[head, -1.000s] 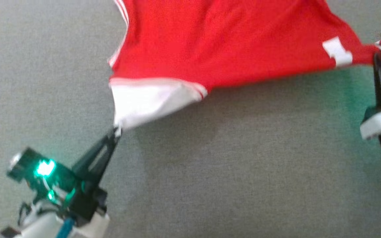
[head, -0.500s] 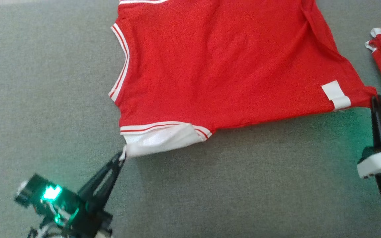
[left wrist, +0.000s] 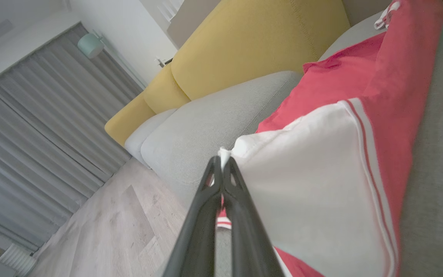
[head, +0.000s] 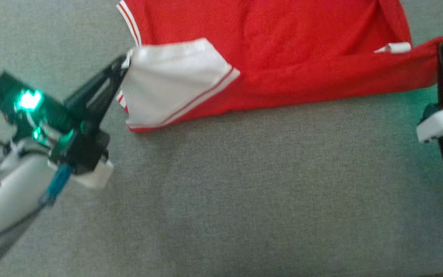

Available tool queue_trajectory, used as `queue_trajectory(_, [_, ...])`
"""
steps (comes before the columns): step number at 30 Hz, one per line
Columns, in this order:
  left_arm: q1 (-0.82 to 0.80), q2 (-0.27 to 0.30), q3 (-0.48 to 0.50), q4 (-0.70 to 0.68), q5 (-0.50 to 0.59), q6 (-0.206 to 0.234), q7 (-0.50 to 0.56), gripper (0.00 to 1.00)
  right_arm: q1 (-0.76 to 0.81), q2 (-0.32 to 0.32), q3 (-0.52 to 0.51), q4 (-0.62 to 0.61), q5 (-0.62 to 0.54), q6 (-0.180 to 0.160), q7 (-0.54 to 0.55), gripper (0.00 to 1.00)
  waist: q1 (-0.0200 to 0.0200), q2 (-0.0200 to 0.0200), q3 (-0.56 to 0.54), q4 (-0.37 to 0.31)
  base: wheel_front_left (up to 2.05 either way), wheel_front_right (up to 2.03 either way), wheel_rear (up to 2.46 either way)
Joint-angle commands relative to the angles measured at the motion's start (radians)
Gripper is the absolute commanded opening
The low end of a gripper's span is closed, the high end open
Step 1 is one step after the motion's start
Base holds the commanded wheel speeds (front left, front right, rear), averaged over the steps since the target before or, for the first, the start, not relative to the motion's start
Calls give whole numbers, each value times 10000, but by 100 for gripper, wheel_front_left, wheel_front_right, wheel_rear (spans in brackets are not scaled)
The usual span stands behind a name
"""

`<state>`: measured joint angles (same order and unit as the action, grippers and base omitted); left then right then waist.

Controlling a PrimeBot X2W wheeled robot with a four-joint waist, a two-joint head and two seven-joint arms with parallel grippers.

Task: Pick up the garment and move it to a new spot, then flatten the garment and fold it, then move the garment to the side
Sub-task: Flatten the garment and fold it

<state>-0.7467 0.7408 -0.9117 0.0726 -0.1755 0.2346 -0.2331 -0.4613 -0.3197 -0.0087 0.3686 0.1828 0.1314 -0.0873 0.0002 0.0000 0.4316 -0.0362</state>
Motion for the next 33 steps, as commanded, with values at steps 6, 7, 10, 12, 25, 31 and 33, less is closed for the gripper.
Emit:
queue_trajectory(6, [-1977,-113,408,988,575,-563,128,0,-1107,-267,455,413,-121,-7,-138,0,-2,0,602,-2,0,0,0])
queue_trajectory(7, [-2212,-218,398,1161,643,-618,143,0,-1267,-292,499,527,-112,-7,-180,0,-2,0,690,6,0,0,0])
queue_trajectory(10, [-2762,-453,375,1627,835,-688,140,0,-1675,-367,628,840,-82,-7,-303,0,-2,0,925,23,0,0,0])
queue_trajectory(12, [-3021,-580,443,1877,935,-541,115,0,-1913,-436,696,1042,-112,-7,-423,0,-2,0,1047,34,0,0,0])
queue_trajectory(25, [-1605,-1768,1272,2680,-973,349,-130,100,-2205,-54,889,2125,115,-7,-1473,100,-2,0,693,32,0,0,0])
queue_trajectory(31, [756,-2310,2087,1843,-2499,1152,-255,100,-1541,221,791,2083,205,-7,-1697,100,-2,0,264,-87,0,0,0])
queue_trajectory(33, [1374,-2465,2231,1663,-2815,1257,-268,100,-1335,291,746,2049,220,-7,-1719,100,-2,0,187,-137,0,0,0])
